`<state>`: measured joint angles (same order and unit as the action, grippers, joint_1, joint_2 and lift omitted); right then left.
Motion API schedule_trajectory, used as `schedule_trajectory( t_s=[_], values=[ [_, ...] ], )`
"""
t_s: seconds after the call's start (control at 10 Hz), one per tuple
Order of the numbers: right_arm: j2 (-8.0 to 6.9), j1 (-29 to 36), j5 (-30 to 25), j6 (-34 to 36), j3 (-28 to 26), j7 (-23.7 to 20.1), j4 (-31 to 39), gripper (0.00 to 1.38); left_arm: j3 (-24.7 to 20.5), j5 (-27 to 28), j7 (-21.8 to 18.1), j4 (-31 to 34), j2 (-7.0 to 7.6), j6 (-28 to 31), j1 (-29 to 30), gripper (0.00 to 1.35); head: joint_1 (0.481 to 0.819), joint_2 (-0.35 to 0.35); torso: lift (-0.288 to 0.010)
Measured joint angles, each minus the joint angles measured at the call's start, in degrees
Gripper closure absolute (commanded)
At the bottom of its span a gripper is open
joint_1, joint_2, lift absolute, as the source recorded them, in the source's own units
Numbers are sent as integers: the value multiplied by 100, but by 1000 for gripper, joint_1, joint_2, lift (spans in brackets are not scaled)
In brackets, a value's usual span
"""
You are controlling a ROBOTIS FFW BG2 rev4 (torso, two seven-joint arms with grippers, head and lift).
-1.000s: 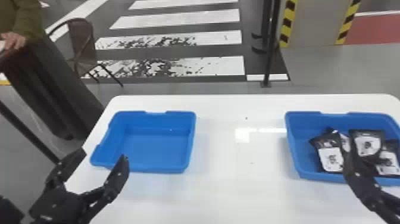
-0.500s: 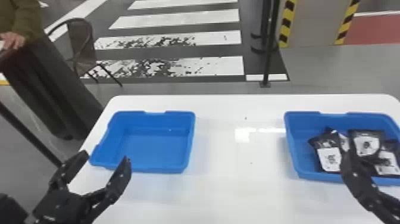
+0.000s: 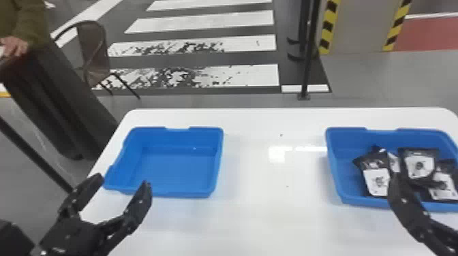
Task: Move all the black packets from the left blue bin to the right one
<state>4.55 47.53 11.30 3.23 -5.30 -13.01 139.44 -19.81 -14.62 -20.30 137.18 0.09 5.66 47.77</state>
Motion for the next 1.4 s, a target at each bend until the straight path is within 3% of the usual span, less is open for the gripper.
schedule_trajectory(
  t_s=[1.4],
  values=[
    [11,0,77,0,13,0,-16,170,16,-114,0,-43,0,81,18,125,695,153,-140]
  ],
)
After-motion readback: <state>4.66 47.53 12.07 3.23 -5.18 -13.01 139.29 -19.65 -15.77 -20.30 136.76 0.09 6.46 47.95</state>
